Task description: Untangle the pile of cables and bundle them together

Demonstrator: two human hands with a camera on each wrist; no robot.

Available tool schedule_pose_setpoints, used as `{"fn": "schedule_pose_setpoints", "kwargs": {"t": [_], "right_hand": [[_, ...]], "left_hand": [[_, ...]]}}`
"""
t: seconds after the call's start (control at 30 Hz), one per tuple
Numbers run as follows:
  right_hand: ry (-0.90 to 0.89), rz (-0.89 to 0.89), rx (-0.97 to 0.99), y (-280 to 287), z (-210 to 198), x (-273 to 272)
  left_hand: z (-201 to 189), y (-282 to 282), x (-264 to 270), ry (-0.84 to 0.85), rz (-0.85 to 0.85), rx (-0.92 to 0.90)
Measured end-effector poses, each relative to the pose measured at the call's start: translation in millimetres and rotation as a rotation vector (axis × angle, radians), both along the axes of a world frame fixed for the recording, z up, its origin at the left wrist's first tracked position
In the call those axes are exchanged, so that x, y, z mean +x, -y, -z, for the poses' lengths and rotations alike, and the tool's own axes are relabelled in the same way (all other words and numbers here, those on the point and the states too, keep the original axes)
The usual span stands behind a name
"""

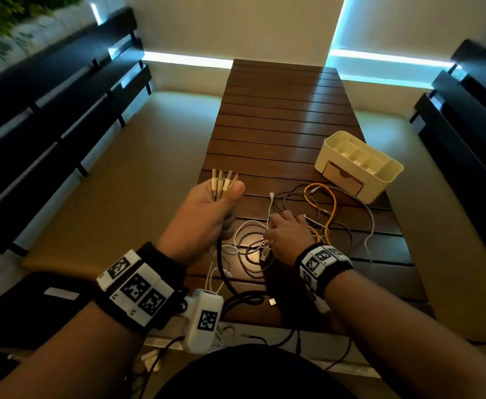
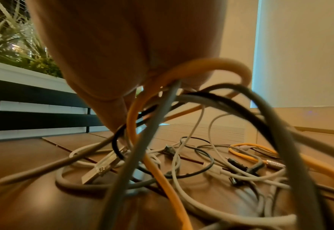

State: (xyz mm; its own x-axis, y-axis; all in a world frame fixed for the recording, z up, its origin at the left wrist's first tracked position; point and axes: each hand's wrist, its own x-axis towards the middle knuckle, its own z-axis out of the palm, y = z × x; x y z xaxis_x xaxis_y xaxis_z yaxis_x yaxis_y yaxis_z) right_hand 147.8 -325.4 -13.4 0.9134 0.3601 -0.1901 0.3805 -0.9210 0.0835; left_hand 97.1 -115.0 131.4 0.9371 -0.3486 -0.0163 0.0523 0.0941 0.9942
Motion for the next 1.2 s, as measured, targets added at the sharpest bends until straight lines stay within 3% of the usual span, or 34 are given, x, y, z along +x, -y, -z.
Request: {"fn": "schedule_pose_setpoints", "kwargs": {"t": [0.13,0.3,0.53,0.7,0.83,1.0,1.2], "right_hand": [[-0.031,0.011,-0.098,0,2,3],[0.095,0.043,0.031,10,2,3],[0.427,0.257,0.665,24,-37,13],[0.526,0.331,1.055,25,-85,15],[0.484,0.434,1.212,24,-117,0],[0.310,0.491,1.349,20,-132,-16],[0.155,0.445,1.333,9,-132,-25]], "left_hand": [[4,6,3,0.024,0.020,0.008],[7,14,8,0.021,0.012,-0.037],[9,29,16,-0.010,0.014,-0.129],[4,48,23,0.017,-0.008,-0.114],[4,62,28,0.001,-0.087,-0.093],[11,73,34,0.027,-0.170,-0.064],[14,80,36,0.122,-0.356,-0.053]]}}
